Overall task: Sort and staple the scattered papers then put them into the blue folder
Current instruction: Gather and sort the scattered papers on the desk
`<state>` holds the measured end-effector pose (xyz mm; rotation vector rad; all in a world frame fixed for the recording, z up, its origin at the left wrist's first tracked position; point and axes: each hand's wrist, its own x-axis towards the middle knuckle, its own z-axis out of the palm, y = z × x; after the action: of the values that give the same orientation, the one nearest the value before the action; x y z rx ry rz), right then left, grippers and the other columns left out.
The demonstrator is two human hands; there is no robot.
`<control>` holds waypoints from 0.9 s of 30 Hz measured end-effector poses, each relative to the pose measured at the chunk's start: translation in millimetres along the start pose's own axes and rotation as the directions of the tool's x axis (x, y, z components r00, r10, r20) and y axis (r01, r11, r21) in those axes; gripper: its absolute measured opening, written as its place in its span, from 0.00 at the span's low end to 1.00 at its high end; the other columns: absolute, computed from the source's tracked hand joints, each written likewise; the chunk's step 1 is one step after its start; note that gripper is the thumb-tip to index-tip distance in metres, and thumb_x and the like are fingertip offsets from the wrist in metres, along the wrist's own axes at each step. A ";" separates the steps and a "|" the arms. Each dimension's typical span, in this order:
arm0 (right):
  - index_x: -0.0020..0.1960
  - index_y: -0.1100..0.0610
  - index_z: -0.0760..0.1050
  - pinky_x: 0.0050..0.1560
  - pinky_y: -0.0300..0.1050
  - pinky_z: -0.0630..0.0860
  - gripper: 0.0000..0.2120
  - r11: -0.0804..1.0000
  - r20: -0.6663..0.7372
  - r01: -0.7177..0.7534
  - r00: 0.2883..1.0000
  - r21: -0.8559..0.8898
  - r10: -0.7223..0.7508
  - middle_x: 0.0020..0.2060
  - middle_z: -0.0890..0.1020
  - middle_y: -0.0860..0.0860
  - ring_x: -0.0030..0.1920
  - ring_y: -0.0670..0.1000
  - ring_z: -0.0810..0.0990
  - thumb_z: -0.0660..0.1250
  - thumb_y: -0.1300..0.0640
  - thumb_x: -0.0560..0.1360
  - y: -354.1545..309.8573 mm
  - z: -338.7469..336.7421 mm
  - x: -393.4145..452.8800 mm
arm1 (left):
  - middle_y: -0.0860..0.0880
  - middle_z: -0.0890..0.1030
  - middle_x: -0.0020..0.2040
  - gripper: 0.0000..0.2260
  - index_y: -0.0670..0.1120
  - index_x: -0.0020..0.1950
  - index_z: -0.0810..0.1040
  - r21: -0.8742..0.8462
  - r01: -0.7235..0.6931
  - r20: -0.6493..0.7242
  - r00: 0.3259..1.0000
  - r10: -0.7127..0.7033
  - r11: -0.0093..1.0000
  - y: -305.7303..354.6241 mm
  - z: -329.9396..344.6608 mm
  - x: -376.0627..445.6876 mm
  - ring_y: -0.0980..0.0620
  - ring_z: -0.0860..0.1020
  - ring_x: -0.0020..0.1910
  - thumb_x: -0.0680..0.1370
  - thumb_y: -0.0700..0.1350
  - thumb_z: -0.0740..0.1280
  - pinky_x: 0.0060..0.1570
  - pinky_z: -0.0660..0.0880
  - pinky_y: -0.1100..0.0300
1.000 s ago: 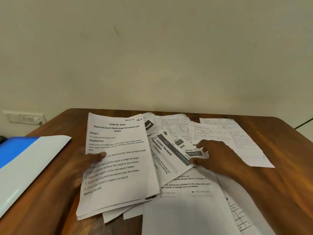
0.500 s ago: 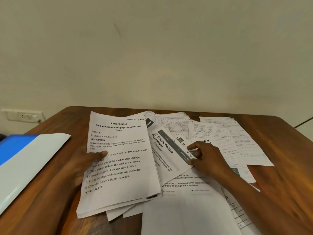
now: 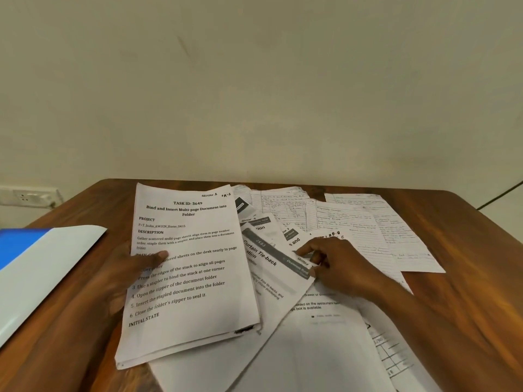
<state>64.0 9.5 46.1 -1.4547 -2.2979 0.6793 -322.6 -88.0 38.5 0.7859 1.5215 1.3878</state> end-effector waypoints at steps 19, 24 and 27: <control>0.74 0.43 0.69 0.62 0.44 0.74 0.44 0.985 -0.138 -0.138 0.983 -0.101 0.123 0.67 0.73 0.46 0.64 0.48 0.75 0.77 0.29 0.63 7.8 18.6 7.2 | 0.40 0.88 0.50 0.11 0.42 0.59 0.83 0.165 0.004 -0.074 0.997 0.009 0.986 0.6 -18.2 6.5 0.40 0.88 0.44 0.77 0.35 0.74 0.42 0.84 0.49; 0.72 0.43 0.70 0.58 0.43 0.75 0.46 0.985 -0.110 -0.132 0.987 -0.112 0.120 0.62 0.74 0.45 0.60 0.46 0.74 0.79 0.27 0.59 7.7 11.7 5.1 | 0.41 0.88 0.49 0.11 0.42 0.58 0.83 0.207 0.025 -0.084 0.996 -0.008 0.978 2.1 -15.1 3.2 0.37 0.87 0.49 0.77 0.35 0.75 0.56 0.82 0.40; 0.67 0.42 0.73 0.51 0.41 0.74 0.44 0.987 -0.104 -0.144 0.985 -0.077 0.135 0.56 0.75 0.43 0.54 0.43 0.75 0.81 0.29 0.56 5.1 8.7 4.1 | 0.42 0.89 0.49 0.10 0.43 0.57 0.83 0.234 0.022 -0.069 0.998 -0.006 0.972 5.1 -9.8 -0.2 0.37 0.87 0.50 0.77 0.35 0.75 0.57 0.82 0.40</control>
<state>61.6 13.3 36.2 -1.6619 -2.1897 0.5417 -332.1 -91.3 43.1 0.8770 1.7631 1.2496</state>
